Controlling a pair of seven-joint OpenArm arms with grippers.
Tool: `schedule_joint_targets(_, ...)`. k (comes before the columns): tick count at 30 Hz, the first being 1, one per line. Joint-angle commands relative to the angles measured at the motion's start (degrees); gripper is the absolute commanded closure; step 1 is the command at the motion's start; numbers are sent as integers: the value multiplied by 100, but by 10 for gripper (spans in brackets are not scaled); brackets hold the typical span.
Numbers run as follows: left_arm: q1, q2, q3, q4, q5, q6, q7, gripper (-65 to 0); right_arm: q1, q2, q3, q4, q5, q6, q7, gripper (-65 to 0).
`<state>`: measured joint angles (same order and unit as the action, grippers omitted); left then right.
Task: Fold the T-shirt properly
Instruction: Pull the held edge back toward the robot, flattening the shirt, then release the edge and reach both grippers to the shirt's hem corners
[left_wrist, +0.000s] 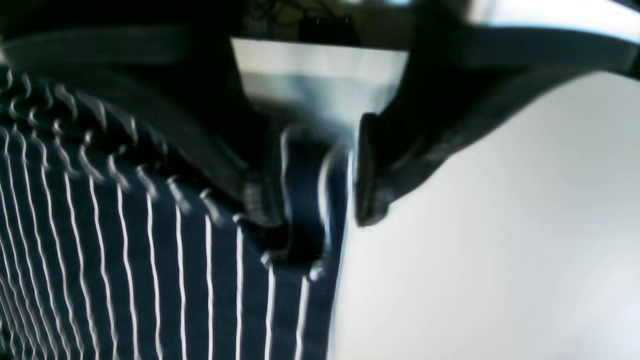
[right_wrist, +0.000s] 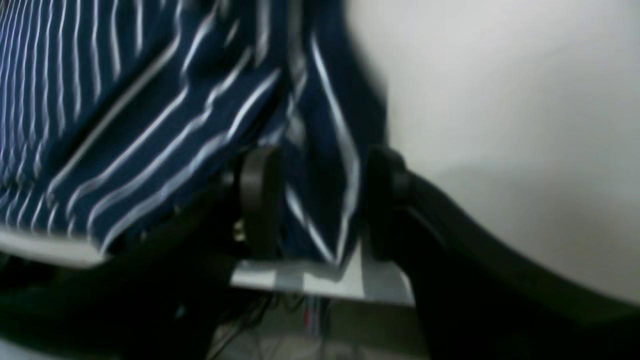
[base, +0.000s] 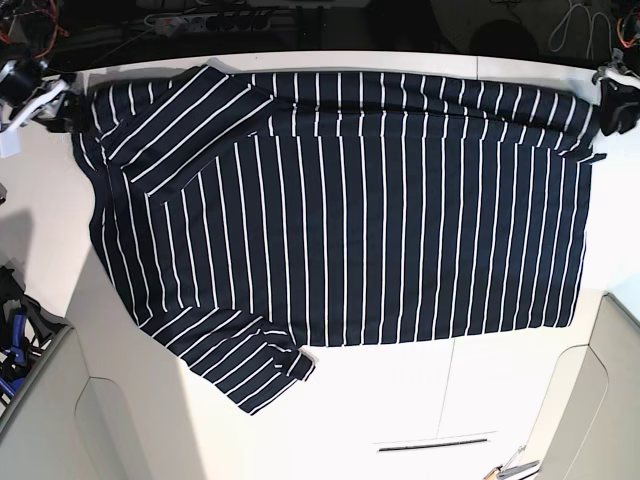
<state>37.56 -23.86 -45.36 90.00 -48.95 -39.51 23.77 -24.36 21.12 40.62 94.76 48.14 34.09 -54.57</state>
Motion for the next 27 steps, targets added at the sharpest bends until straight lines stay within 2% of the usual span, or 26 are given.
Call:
schedule_joint_targets(1,39,-111,-122,81,-160,-49,-122,-321,114,136,151,92,129,15,120,-272)
schedule_joint_targets(5,52,-111,-284,81,-208,-49,-122,-322,363,407,323,92,125,-70,184,-272)
schedule_joint_targets(10,35,-129,-380,81,-306,-49,-127,-339,769,667,323,85,-164,-90,474,-272)
schedule_joint_targets(13,-33,-234,-385,81,-361,-49,-162,-379,1097,678,323,59,-295,-92,597,-272)
schedule_joint_targets(20,-455,-579,-382,81,-240,-49,-138,-379,1923,678,313,-503,-317,-92,730,-272)
schedule_joint_targets(23,-748,-719,-367,79,-225,-49,136,-378,2371,680,297,-1032,-315,-87,841,-272)
schedule_joint_targets(25,-1023,-798,-354,79,-219,129,332,-378,2734,680,223,-1458,-317,-87,872,-272)
schedule_joint_targets(27,-1292,-879,-278,79,-129,138,396,-378,3104,678,70,-1888,-321,-83,901,-272)
